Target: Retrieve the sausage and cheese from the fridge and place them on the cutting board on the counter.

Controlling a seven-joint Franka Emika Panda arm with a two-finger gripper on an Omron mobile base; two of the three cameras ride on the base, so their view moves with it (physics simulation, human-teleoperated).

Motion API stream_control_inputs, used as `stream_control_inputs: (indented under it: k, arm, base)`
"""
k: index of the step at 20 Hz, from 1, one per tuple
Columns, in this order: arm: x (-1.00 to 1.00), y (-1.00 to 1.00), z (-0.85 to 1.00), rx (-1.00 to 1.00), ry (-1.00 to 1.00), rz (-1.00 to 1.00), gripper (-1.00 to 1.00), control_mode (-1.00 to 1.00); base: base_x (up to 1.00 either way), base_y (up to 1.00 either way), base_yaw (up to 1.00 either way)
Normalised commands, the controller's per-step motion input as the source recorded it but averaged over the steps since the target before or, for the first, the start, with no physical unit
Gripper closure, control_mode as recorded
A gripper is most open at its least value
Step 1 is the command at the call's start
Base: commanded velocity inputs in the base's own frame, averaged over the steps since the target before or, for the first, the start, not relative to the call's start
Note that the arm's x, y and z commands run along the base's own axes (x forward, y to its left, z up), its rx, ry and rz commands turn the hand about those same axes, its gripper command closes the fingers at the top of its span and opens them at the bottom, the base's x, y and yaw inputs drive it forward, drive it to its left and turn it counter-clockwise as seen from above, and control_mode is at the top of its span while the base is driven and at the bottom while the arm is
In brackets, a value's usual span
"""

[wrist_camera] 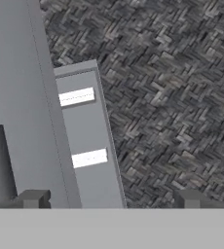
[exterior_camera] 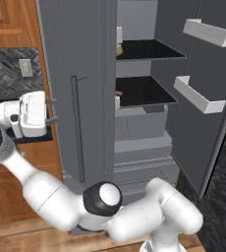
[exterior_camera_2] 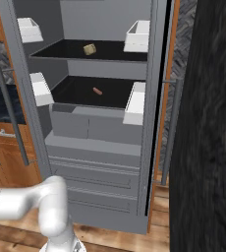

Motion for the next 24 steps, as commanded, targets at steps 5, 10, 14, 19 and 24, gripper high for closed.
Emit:
stream_control_inputs:
  k: [5, 10, 14, 19, 24]
  arm:
    - [-1.00, -1.00, 0.08, -0.01, 0.03, 0.03, -1.00, -1.00]
    - [-1.00, -0.96, -0.01, -0.05, 0.08, 0.12, -1.00, -1.00]
    - [-1.00, -0.59, -0.06, -0.09, 0.02, 0.38, -1.00, -1.00]
    - [-0.91, -0.04, 0.05, 0.03, 0.03, 0.47, -1.00, -1.00]
    - [0.00, -0.54, 0.04, 0.35, 0.16, 0.22, -1.00, -1.00]
  base:
    - [0.00, 0.00, 0.00]
    - [0.00, 0.00, 0.00]
    - [0.00, 0.00, 0.00]
    - [0.00, 0.00, 0.00]
    - [0.00, 0.00, 0.00]
